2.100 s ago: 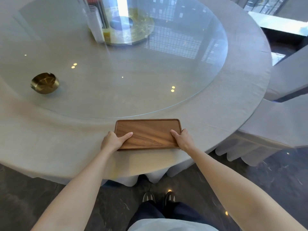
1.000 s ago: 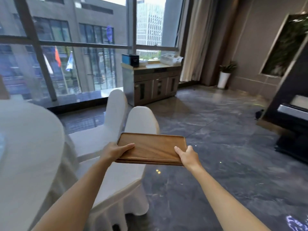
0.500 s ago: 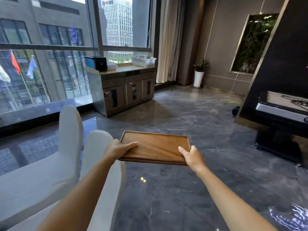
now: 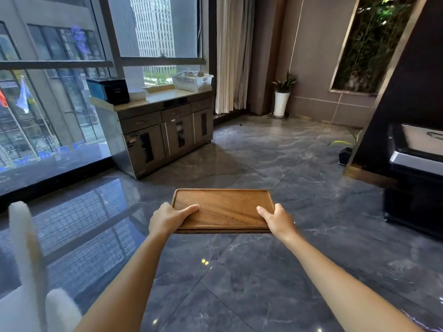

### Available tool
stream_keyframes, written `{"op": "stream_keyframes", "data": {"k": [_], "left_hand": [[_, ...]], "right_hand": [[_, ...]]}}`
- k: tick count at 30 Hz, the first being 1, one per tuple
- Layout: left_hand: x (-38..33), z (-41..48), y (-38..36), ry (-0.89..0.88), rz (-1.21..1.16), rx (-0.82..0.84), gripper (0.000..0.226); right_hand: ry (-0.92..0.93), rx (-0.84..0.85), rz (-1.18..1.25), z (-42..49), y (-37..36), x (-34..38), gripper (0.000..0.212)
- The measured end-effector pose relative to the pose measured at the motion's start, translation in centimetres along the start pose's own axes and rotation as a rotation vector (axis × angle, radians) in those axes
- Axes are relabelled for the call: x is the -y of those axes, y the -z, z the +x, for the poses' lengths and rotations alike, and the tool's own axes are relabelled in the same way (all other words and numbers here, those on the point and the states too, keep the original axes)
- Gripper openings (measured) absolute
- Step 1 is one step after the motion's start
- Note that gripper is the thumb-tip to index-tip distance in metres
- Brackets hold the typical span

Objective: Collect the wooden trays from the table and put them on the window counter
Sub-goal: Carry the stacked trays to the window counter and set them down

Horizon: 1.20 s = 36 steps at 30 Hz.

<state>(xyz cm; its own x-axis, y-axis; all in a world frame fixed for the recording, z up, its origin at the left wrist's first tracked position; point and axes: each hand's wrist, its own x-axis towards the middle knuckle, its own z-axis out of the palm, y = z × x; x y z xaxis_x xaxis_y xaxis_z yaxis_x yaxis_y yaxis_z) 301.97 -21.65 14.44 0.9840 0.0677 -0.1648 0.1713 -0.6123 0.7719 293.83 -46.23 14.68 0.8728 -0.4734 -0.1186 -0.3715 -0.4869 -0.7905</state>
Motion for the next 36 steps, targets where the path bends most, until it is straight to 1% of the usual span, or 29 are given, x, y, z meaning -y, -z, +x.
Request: {"op": "stream_keyframes", "data": {"k": [2,5,8,11,14,16,18,22,26,29,33,36], "left_hand": [[-0.7,4.8,-1.6,0.023,0.021,-0.007,0.072],[-2.9,12.4,-3.9,0.053,0.025,-0.006,0.068],[-6.3,20.2,-5.5,0.074,0.034,-0.023,0.068],[-9.8,27.6,-6.3,0.085,0.028,-0.053,0.073],[-12.8,34.7,-6.2,0.104,0.011,-0.089,0.082],[-14.1,39.2,-6.2,0.117,0.007,-0.106,0.089],[-15.0,43.7,-6.5,0.132,0.004,-0.124,0.092],[-15.9,54.0,-7.8,0.146,-0.006,-0.131,0.079],[-17.1,66.3,-8.3,0.150,-0.012,-0.127,0.073],[-19.2,76.0,-7.3,0.148,-0.011,-0.155,0.074],[-22.9,87.4,-5.2,0.137,-0.007,-0.176,0.074],[-25.1,94.5,-4.4,0.134,-0.014,-0.186,0.073]], "right_hand": [[-0.005,0.033,-0.017,5.3,-1.1,0.4,0.040],[0.011,0.075,0.007,14.4,-2.5,0.9,0.036],[0.034,0.097,-0.006,23.8,-3.1,2.9,0.042],[0.085,0.118,-0.002,32.9,-3.5,5.9,0.040],[0.117,0.131,0.028,41.0,-4.3,9.2,0.046],[0.135,0.140,0.041,45.7,-5.3,10.9,0.048],[0.139,0.157,0.052,50.2,-6.7,12.2,0.049],[0.125,0.171,0.061,59.9,-10.4,14.4,0.048],[0.136,0.170,0.044,70.7,-14.6,18.1,0.044],[0.144,0.161,0.058,79.3,-17.6,22.6,0.042],[0.172,0.155,0.059,89.5,-20.5,29.1,0.052],[0.190,0.156,0.064,96.2,-22.1,32.5,0.052]]}}
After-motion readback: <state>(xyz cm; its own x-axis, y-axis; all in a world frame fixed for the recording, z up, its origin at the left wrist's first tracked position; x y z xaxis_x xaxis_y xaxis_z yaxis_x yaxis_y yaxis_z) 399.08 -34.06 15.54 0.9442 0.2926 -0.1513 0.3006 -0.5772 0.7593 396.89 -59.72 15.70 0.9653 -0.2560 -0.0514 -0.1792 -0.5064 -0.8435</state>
